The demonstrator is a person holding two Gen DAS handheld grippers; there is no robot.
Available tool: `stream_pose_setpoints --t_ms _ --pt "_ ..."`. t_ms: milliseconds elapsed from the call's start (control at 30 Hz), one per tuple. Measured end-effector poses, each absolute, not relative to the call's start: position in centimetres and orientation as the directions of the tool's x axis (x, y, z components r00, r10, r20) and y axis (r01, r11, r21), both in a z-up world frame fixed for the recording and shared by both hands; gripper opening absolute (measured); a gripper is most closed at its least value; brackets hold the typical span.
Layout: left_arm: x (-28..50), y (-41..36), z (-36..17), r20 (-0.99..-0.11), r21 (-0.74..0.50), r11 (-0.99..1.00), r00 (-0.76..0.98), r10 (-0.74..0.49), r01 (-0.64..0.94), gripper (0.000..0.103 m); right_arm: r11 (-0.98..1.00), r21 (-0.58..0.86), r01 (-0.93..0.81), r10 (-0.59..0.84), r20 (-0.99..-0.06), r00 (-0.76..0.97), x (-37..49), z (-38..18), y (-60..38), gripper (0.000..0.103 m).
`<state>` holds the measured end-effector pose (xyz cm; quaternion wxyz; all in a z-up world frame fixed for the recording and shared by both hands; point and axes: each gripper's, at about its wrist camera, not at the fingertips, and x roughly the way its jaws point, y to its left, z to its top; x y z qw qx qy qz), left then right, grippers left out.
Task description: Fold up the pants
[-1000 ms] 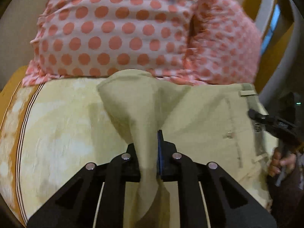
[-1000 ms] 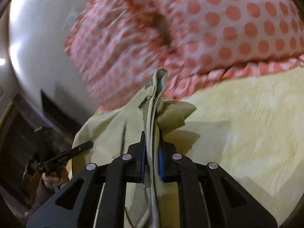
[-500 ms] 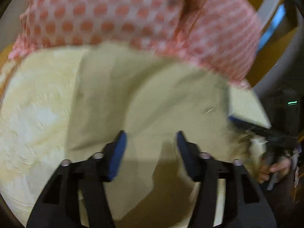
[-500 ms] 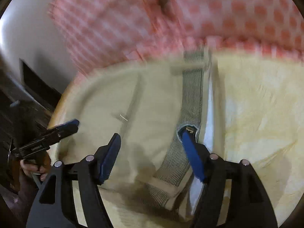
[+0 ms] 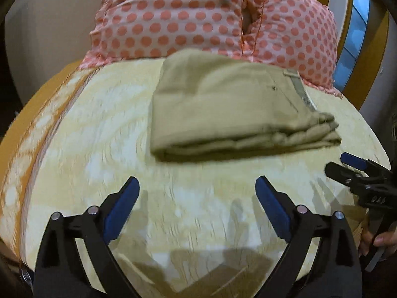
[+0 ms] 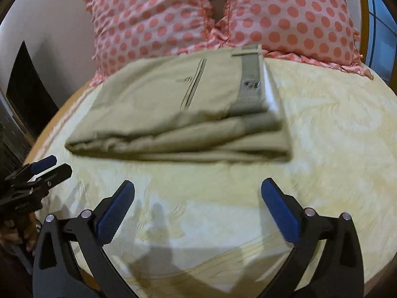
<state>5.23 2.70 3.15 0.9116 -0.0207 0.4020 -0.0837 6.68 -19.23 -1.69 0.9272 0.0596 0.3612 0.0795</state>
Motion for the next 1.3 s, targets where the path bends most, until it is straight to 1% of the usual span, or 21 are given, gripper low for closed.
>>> stream_pose_setpoints --t_ms 100,167,267,300,400,567,1300 --pt "4.7 2.6 2.3 -0.723 -0.112 0.987 0.672 -0.159 0.113 0.096 0.995 0.078 -0.069 0.103 -0.656 0.747 6.2 -2.1 -17.6 0.102" --pt "4.1 2.1 1.9 -0.720 -0.072 0.992 0.683 -0.122 0.102 0.101 0.998 0.047 -0.051 0.069 -0.654 0.754 6.0 -2.4 -17.1 0.102" --pt "3.2 1.2 1.2 -0.700 0.010 0.995 0.712 -0.065 0.101 0.101 0.999 0.048 -0.020 0.046 -0.646 0.762 5.6 -2.5 -16.8 0.102" --pt "2.8 1.1 1.0 -0.679 0.025 0.995 0.732 -0.054 0.097 0.101 0.999 0.047 -0.014 0.041 -0.643 0.765 5.6 -2.5 -16.9 0.102" --pt "2.3 1.2 0.8 -0.655 0.016 0.996 0.754 -0.057 0.089 0.101 0.999 0.047 0.003 0.028 -0.638 0.770 5.4 -2.6 -16.9 0.102" --pt "2.2 1.3 0.9 -0.647 0.017 0.996 0.760 -0.058 0.090 0.101 0.999 0.044 0.009 0.021 -0.641 0.767 5.5 -2.5 -16.9 0.102" --pt "2.2 1.2 0.8 -0.646 0.017 0.996 0.761 -0.057 0.089 0.101 0.999 0.044 0.010 0.021 -0.641 0.767 5.5 -2.5 -16.9 0.102"
